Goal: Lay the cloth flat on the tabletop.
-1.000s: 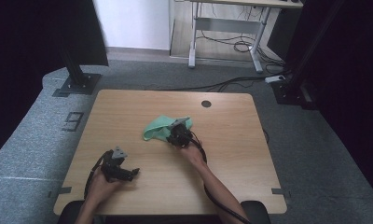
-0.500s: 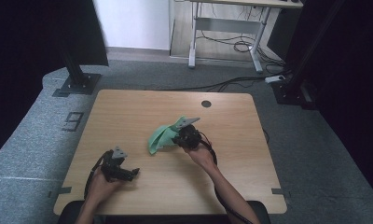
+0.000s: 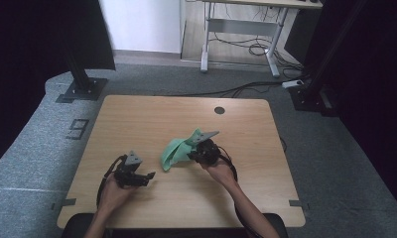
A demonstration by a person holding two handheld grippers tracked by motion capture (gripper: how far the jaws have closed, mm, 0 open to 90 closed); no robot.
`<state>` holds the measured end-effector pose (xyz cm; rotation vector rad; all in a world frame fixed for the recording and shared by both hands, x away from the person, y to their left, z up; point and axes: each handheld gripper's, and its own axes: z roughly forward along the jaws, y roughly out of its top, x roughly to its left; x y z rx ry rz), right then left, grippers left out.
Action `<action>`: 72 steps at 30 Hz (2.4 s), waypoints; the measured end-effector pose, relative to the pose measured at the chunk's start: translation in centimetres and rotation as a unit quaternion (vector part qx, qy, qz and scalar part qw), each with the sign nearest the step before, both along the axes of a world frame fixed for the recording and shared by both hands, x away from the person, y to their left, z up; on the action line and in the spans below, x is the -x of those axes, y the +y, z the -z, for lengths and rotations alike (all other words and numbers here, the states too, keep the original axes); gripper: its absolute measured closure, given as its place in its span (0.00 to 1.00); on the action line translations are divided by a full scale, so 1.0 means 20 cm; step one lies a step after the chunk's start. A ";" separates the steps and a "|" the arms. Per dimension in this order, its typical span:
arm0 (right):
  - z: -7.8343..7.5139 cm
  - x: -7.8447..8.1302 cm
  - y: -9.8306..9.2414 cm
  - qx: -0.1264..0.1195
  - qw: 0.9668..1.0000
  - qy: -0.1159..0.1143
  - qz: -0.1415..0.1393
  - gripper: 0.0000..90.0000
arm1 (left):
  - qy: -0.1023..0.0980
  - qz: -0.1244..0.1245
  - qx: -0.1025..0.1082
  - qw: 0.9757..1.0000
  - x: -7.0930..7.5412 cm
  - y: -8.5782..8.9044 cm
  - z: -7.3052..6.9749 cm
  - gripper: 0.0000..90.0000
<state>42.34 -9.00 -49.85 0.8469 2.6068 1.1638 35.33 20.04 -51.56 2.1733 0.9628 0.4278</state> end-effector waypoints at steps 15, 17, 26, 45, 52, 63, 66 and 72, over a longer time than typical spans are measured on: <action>0.04 0.03 -0.02 -0.018 1.000 0.005 -0.016 0.95 | -0.015 0.011 -0.062 0.998 -0.17 -0.29 -0.03 0.74; 0.03 0.04 -0.03 -0.017 1.000 0.001 -0.019 0.95 | -0.003 -0.003 -0.039 0.999 -0.20 -0.26 -0.02 0.88; -0.05 0.06 -0.15 -0.019 1.000 -0.024 0.006 0.95 | 0.006 -0.024 0.000 1.000 -0.19 -0.13 -0.10 0.96; -0.45 -0.03 -0.41 -0.057 0.993 -0.074 0.079 0.95 | 0.018 -0.012 0.080 0.997 -0.15 0.00 -0.22 0.91; -0.31 -0.20 -0.37 -0.008 0.990 -0.050 0.133 0.61 | 0.056 -0.051 0.002 0.997 -0.23 -0.01 0.00 0.64; -0.14 -0.14 -0.46 0.000 0.992 -0.025 0.123 0.57 | 0.017 -0.025 0.006 1.000 -0.17 0.00 -0.03 0.47; -0.07 -0.13 -0.47 0.009 0.993 -0.014 0.119 0.61 | 0.009 -0.005 0.002 1.000 -0.15 -0.04 -0.05 0.45; 0.06 -0.13 -0.47 0.010 0.993 0.008 0.119 0.62 | -0.003 0.026 0.002 1.000 -0.08 -0.08 -0.10 0.43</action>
